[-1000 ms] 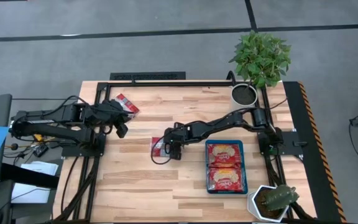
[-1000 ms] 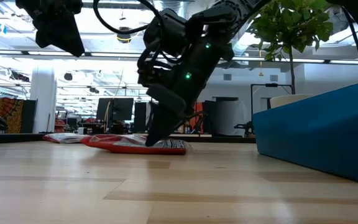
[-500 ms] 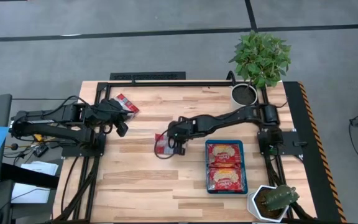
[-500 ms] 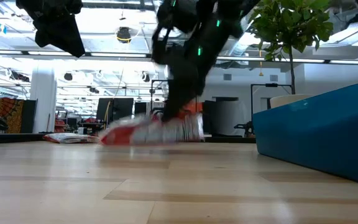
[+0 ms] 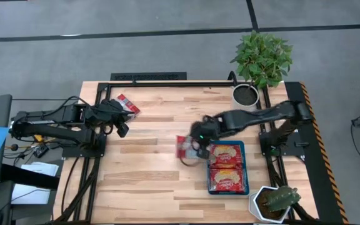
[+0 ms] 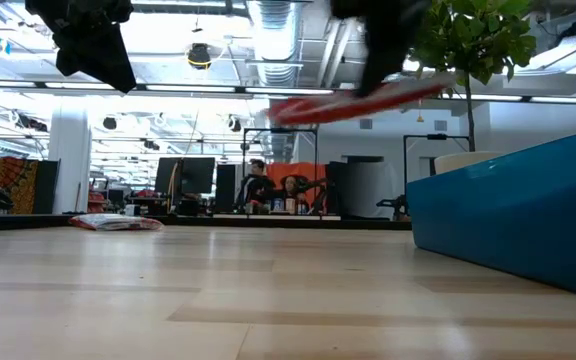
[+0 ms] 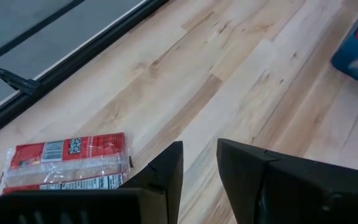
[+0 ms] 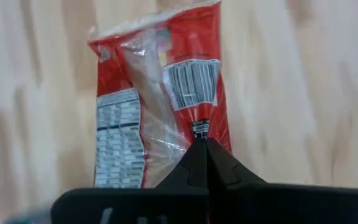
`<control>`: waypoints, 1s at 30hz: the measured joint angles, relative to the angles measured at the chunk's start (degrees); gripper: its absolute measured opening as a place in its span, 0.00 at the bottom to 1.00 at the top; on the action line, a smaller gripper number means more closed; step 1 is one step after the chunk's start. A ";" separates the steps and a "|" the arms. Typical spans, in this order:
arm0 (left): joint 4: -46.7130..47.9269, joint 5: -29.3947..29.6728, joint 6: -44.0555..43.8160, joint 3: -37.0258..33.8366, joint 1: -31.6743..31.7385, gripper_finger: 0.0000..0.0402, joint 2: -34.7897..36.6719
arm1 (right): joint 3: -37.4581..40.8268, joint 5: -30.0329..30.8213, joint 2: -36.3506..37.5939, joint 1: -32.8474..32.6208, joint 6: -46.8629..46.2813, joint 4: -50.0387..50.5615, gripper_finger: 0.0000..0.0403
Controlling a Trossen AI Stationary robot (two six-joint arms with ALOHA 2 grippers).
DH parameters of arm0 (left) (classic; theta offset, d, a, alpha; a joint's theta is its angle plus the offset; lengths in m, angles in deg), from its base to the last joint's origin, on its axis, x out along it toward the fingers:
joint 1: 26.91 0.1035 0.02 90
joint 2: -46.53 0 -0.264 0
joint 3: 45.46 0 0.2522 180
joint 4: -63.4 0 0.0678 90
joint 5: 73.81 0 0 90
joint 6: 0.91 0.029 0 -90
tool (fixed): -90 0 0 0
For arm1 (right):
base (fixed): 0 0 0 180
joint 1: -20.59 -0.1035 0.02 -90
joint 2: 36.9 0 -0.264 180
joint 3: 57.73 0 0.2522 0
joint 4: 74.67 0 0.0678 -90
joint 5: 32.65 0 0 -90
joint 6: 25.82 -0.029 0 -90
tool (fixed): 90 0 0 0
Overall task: Sort popcorn bags into baskets
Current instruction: Put the bottom red popcorn bag into the blue bin, then put the red popcorn bag into the blue bin
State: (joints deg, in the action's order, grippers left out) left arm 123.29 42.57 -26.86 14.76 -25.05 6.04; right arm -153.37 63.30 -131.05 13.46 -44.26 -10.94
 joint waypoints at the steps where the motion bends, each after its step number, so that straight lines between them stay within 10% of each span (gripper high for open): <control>1: 0.00 -0.02 0.00 0.00 -0.01 0.22 -0.01 | 0.13 0.02 1.10 -1.49 -1.67 3.03 0.01; 18: -0.15 1.03 -1.44 0.00 0.00 0.22 -0.02 | 13.81 -0.01 7.69 -26.41 -32.17 13.00 0.01; 30: -0.15 1.05 -1.75 0.00 -0.02 0.22 0.00 | 14.12 -2.84 1.86 -27.13 -29.08 8.08 0.34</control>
State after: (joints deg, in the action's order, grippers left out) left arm 123.13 43.63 -28.61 14.76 -25.07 6.04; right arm -139.25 60.47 -129.19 -13.67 -73.35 -2.86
